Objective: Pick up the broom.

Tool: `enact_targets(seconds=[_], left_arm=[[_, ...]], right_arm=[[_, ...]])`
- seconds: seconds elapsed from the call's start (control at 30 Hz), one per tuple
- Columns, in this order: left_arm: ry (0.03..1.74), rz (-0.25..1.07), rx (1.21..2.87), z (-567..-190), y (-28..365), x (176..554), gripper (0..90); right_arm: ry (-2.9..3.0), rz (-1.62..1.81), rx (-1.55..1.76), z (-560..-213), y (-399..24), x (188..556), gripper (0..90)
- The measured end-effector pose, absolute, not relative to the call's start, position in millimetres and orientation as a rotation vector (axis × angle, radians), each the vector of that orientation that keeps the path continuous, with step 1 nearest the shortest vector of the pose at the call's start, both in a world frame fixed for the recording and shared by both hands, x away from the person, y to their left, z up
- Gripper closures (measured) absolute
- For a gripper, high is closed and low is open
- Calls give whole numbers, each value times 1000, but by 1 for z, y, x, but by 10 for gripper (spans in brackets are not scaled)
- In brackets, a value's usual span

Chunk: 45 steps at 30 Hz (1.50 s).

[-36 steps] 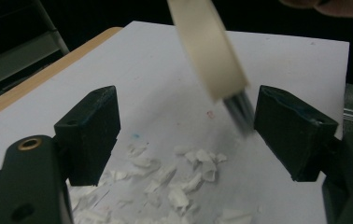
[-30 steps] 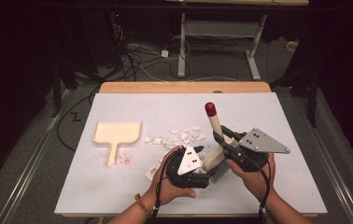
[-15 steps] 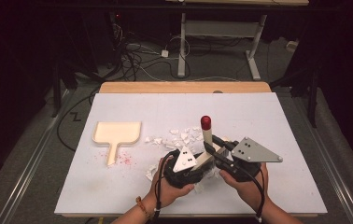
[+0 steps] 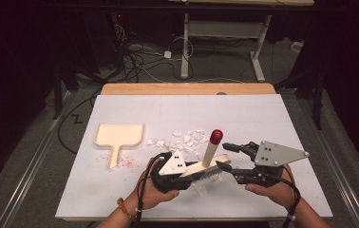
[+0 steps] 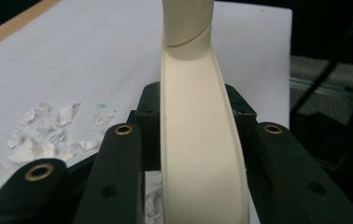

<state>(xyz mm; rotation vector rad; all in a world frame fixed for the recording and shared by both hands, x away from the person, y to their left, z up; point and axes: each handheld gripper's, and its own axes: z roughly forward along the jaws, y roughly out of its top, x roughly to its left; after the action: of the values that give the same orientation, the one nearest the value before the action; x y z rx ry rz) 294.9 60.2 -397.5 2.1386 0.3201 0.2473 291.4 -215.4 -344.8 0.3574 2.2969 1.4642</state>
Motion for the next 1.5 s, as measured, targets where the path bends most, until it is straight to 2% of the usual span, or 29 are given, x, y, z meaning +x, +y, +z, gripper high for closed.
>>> enact_targets(seconds=[0.1,0.27,0.6,0.73,0.8,0.9,0.97,1.03,1.07,1.1,1.2,1.5], left_arm=[[239,214,2180,-397,60,293,644],[115,157,2228,-398,51,288,643],[10,42,2255,-404,45,285,638],[36,26,2214,-403,50,288,625],[50,51,2195,-401,52,289,606],[86,93,2184,-399,54,290,525],[145,187,2169,-396,60,291,434],[206,246,2133,-393,66,292,409],[264,297,2117,-392,70,293,370],[310,331,2102,-392,74,295,291],[409,458,2067,-392,89,297,245],[538,681,2038,-402,131,282,169]], right_arm=[[2432,1384,296,-355,-224,297,494],[2641,1234,183,-377,-219,301,447],[2850,1229,-34,-402,-194,297,652],[2869,1267,-39,-405,-192,299,675],[2849,1254,-8,-404,-189,298,676],[2802,1245,8,-402,-188,299,676],[2765,1226,4,-400,-191,302,677],[2743,1217,100,-398,-195,302,676],[2715,1224,105,-396,-198,306,676],[2692,1221,148,-395,-201,307,677],[2635,1239,265,-387,-211,311,677],[2461,1170,526,-373,-236,322,677]])
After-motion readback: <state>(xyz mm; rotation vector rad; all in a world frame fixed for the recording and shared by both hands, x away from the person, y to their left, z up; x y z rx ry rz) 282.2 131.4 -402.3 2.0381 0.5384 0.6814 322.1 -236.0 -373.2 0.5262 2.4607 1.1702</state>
